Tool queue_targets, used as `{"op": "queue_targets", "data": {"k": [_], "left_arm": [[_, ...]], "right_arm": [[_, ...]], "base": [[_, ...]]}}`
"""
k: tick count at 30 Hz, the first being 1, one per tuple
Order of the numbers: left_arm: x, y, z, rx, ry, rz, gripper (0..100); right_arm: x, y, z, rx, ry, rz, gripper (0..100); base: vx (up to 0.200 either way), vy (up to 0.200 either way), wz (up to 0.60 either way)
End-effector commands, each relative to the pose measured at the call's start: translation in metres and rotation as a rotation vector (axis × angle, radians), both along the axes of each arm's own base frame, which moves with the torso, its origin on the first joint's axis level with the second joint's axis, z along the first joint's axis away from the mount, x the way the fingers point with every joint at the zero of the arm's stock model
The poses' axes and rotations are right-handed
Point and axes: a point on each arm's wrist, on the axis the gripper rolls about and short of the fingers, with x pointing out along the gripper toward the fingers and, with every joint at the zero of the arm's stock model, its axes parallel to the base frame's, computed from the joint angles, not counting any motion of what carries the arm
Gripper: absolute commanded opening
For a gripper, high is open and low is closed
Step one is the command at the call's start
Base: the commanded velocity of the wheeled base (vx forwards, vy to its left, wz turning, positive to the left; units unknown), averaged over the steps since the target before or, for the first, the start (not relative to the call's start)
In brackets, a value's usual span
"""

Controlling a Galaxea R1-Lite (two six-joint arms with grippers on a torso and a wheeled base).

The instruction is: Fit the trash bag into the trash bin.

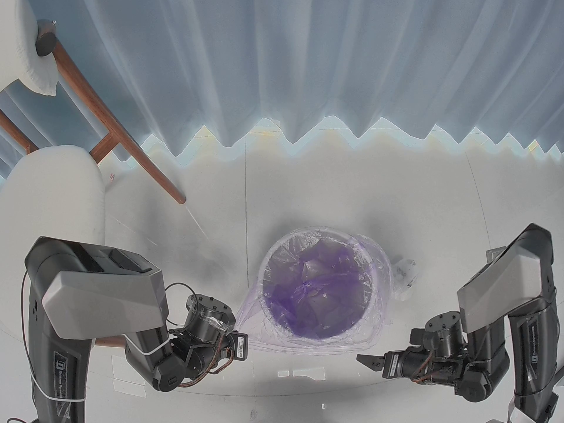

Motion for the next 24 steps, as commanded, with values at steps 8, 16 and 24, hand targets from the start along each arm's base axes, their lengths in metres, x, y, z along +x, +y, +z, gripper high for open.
{"op": "queue_targets", "data": {"k": [8, 16, 24], "left_arm": [[-0.001, -0.001, 0.004, -0.006, -0.013, -0.003, 0], [-0.004, 0.0, 0.005, -0.008, -0.009, -0.005, 0], [-0.007, 0.001, 0.004, -0.001, -0.001, -0.008, 0]], "right_arm": [[-0.005, -0.051, 0.102, 0.356, -0.201, -0.113, 100], [0.063, -0.08, 0.09, 0.287, -0.354, -0.228, 100], [0.098, -0.075, 0.062, 0.282, -0.348, -0.22, 100]], "base": [[0.0, 0.0, 0.0], [0.0, 0.0, 0.0], [0.0, 0.0, 0.0]]}}
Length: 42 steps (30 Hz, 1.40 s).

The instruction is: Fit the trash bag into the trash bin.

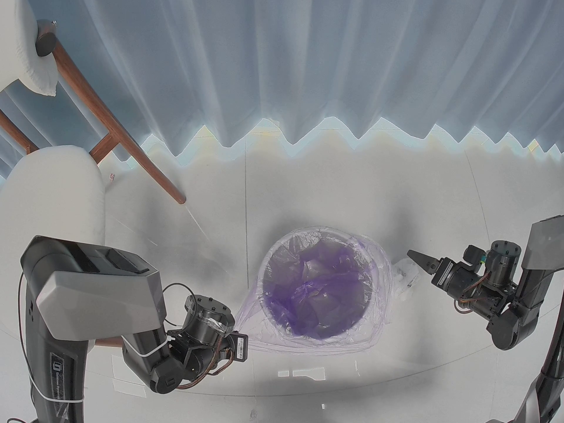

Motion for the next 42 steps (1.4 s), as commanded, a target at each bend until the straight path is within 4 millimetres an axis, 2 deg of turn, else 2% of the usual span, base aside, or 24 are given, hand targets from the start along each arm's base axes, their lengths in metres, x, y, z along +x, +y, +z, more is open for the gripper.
{"op": "queue_targets", "data": {"k": [1, 5, 14, 18, 26, 27, 32, 39, 42], "left_arm": [[-0.002, 0.001, 0.0, 0.003, 0.004, -0.001, 0], [-0.005, 0.001, -0.001, 0.008, 0.01, -0.006, 0], [-0.011, -0.003, -0.001, 0.017, 0.015, -0.032, 0], [-0.011, -0.004, -0.001, 0.015, 0.008, -0.032, 0], [-0.011, -0.003, 0.003, 0.009, -0.001, -0.032, 0], [-0.011, -0.003, 0.002, 0.01, 0.0, -0.032, 0], [-0.012, -0.002, 0.002, 0.012, 0.004, -0.032, 0], [-0.014, -0.001, 0.003, 0.011, 0.007, -0.029, 0], [-0.014, -0.001, 0.003, 0.011, 0.006, -0.03, 0]], "right_arm": [[0.028, -0.001, -0.031, -0.009, 0.023, -0.008, 100], [0.041, 0.007, -0.038, -0.009, 0.004, 0.01, 100], [0.038, 0.033, -0.042, -0.01, 0.009, 0.09, 100], [0.048, 0.036, -0.052, -0.009, 0.005, 0.09, 100], [0.069, 0.04, -0.057, 0.006, -0.04, 0.081, 100], [0.076, 0.041, -0.058, 0.012, -0.059, 0.079, 0], [0.086, 0.041, -0.056, 0.05, -0.075, 0.044, 0], [0.095, 0.042, -0.05, 0.242, -0.023, -0.031, 0], [0.099, 0.043, -0.062, 0.383, 0.073, -0.069, 0]], "base": [[0.0, 0.0, 0.0], [0.0, 0.0, 0.0], [0.0, 0.0, 0.0], [0.0, 0.0, 0.0], [0.0, 0.0, 0.0], [0.0, 0.0, 0.0], [0.0, 0.0, 0.0], [0.0, 0.0, 0.0], [0.0, 0.0, 0.0]]}}
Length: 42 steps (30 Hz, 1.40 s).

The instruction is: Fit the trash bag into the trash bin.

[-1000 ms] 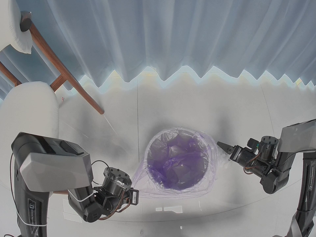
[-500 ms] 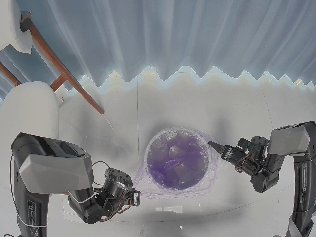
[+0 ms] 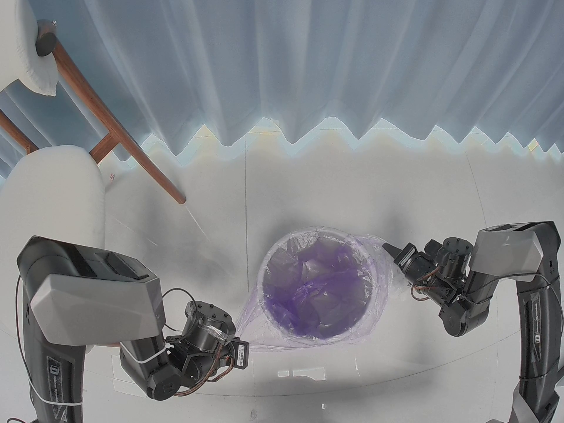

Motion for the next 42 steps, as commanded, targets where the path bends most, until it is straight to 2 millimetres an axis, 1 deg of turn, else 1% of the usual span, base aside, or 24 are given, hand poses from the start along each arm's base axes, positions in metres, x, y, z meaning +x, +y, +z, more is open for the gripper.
{"op": "queue_targets", "data": {"k": [1, 2, 3, 7, 8, 9, 11, 18, 24, 25, 27, 28, 29, 30, 32, 33, 34, 35, 36, 37, 38, 40, 42], "left_arm": [[0.0, 0.0, 0.001, -0.001, -0.002, 0.001, 0], [0.0, 0.0, 0.001, -0.001, -0.002, 0.001, 0], [-0.001, 0.0, 0.001, -0.001, 0.0, 0.001, 0], [-0.002, 0.001, 0.0, 0.002, 0.002, 0.0, 0], [-0.002, 0.002, 0.0, 0.005, 0.006, -0.001, 0], [-0.003, 0.001, 0.0, 0.006, 0.007, -0.002, 0], [-0.003, 0.002, 0.0, 0.005, 0.006, -0.001, 0], [-0.003, 0.0, 0.0, 0.004, 0.004, -0.005, 0], [-0.004, 0.0, 0.0, 0.005, 0.007, -0.006, 0], [-0.004, 0.001, 0.0, 0.006, 0.008, -0.006, 0], [-0.004, 0.001, 0.0, 0.006, 0.008, -0.006, 0], [-0.004, 0.001, -0.001, 0.006, 0.01, -0.004, 0], [-0.005, 0.001, -0.001, 0.007, 0.011, -0.006, 0], [-0.006, 0.002, -0.001, 0.012, 0.014, -0.006, 0], [-0.006, 0.003, -0.001, 0.016, 0.016, -0.008, 0], [-0.006, 0.003, -0.001, 0.02, 0.015, -0.004, 0], [-0.006, 0.003, -0.001, 0.022, 0.015, -0.003, 0], [-0.006, 0.004, -0.002, 0.036, 0.015, 0.012, 0], [-0.006, 0.004, -0.002, 0.036, 0.015, 0.012, 0], [-0.006, 0.003, -0.001, 0.039, 0.008, 0.022, 0], [-0.006, 0.003, -0.002, 0.04, 0.009, 0.022, 0], [-0.007, 0.003, -0.002, 0.045, 0.012, 0.019, 0], [-0.006, 0.004, -0.002, 0.041, 0.012, 0.023, 0]], "right_arm": [[0.007, 0.002, -0.015, 0.139, 0.092, -0.031, 0], [0.007, 0.002, -0.015, 0.14, 0.094, -0.031, 0], [0.01, 0.002, -0.025, 0.138, 0.126, -0.037, 0], [0.018, 0.006, -0.032, 0.088, 0.116, -0.043, 0], [0.022, 0.005, -0.053, -0.035, 0.117, -0.072, 0], [0.023, 0.005, -0.062, -0.075, 0.112, -0.088, 0], [0.023, 0.006, -0.065, -0.09, 0.11, -0.105, 0], [0.023, 0.013, -0.066, -0.088, 0.112, -0.091, 0], [0.023, 0.012, -0.066, -0.088, 0.108, -0.097, 0], [0.022, 0.012, -0.065, -0.087, 0.103, -0.097, 100], [0.022, 0.011, -0.055, -0.07, 0.071, -0.106, 100], [0.022, 0.008, -0.046, -0.061, 0.047, -0.122, 100], [0.021, 0.008, -0.043, -0.059, 0.042, -0.127, 100], [0.014, 0.001, -0.032, -0.054, 0.033, -0.154, 100], [0.006, -0.009, -0.021, -0.055, 0.03, -0.175, 100], [-0.003, -0.014, -0.012, -0.053, 0.029, -0.181, 100], [-0.005, -0.016, -0.01, -0.053, 0.032, -0.184, 100], [-0.017, -0.023, 0.001, -0.049, 0.042, -0.196, 100], [-0.017, -0.023, 0.001, -0.049, 0.042, -0.196, 100], [-0.031, -0.032, 0.018, -0.031, 0.048, -0.218, 100], [-0.036, -0.034, 0.025, -0.017, 0.049, -0.225, 100], [-0.05, -0.038, 0.048, 0.057, 0.042, -0.234, 100], [-0.062, -0.04, 0.066, 0.106, 0.03, -0.225, 100]], "base": [[0.0, 0.0, 0.0], [0.0, 0.0, 0.0], [0.0, 0.0, 0.0], [0.0, 0.0, 0.0], [0.0, 0.0, 0.0], [0.0, 0.0, 0.0], [0.0, 0.0, 0.0], [0.0, 0.0, 0.0], [0.0, 0.0, 0.0], [0.0, 0.0, 0.0], [0.0, 0.0, 0.0], [0.0, 0.0, 0.0], [0.0, 0.0, 0.0], [0.0, 0.0, 0.0], [0.0, 0.0, 0.0], [0.0, 0.0, 0.0], [0.0, 0.0, 0.0], [0.0, 0.0, 0.0], [0.0, 0.0, 0.0], [0.0, 0.0, 0.0], [0.0, 0.0, 0.0], [0.0, 0.0, 0.0], [0.0, 0.0, 0.0]]}}
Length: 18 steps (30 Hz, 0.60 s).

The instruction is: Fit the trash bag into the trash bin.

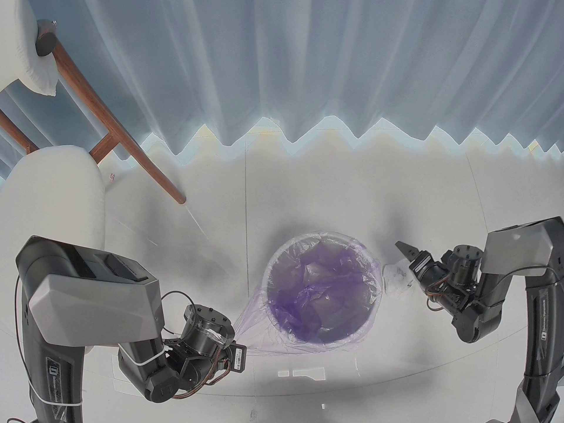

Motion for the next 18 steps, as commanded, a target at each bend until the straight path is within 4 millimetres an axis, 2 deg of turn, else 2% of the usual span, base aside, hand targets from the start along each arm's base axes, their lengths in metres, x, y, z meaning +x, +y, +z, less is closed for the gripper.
{"op": "queue_targets", "data": {"k": [1, 4, 7, 8, 11, 18], "left_arm": [[0.001, 0.0, 0.0, 0.001, -0.004, 0.013, 0], [0.006, -0.004, 0.007, -0.045, -0.03, 0.012, 0], [0.007, -0.005, 0.013, -0.103, -0.023, -0.001, 0], [0.006, -0.005, 0.014, -0.118, -0.015, -0.006, 0], [0.004, -0.004, 0.015, -0.115, -0.011, -0.008, 0], [0.008, -0.007, 0.017, -0.098, -0.048, 0.009, 0]], "right_arm": [[-0.044, -0.018, 0.08, 0.128, -0.103, -0.032, 100], [-0.057, -0.02, 0.096, 0.133, -0.133, -0.029, 100], [-0.067, -0.021, 0.101, 0.132, -0.135, -0.028, 100], [-0.07, -0.022, 0.1, 0.129, -0.127, -0.032, 100], [-0.074, -0.023, 0.098, 0.121, -0.11, -0.035, 100], [-0.078, -0.024, 0.101, 0.12, -0.118, -0.039, 100]], "base": [[0.0, 0.0, 0.0], [0.0, 0.0, 0.0], [0.0, 0.0, 0.0], [0.0, 0.0, 0.0], [-0.2, 0.0, 0.0], [0.0, 0.0, 0.0]]}}
